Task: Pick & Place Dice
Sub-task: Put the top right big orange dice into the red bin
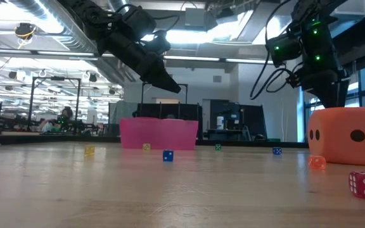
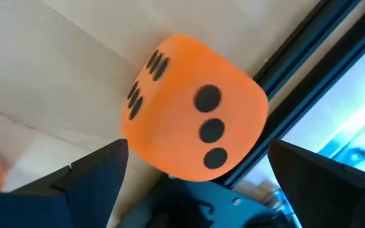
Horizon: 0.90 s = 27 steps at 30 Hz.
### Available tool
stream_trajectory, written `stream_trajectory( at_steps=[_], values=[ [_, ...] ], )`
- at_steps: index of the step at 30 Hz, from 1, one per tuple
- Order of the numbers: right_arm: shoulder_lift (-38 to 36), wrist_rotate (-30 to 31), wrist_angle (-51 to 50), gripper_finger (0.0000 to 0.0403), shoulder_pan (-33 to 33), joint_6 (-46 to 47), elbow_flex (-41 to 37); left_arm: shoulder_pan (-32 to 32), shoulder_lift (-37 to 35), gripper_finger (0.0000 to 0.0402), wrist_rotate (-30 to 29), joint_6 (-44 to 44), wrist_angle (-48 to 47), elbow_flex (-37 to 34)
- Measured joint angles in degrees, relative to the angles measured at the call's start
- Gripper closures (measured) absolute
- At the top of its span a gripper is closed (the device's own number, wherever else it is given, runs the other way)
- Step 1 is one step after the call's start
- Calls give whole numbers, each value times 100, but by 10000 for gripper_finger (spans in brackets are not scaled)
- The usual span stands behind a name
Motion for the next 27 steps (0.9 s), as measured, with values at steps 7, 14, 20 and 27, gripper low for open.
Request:
stream_trajectory(
  at_steps=[7, 14, 20, 27],
  values=[
    [-5, 13, 4, 24, -47, 855, 4, -67, 0, 2, 0, 50, -1, 0],
    [-8, -2, 4, 24, -45, 1962, 4, -65, 1, 2, 0, 50, -21, 0],
    [-8, -2, 8, 24, -43, 2579, 7, -65, 0, 2, 0, 50, -37, 0],
    [-13, -4, 31, 25, -43, 3102, -281, -65, 1, 2, 0, 50, -47, 0]
  ],
)
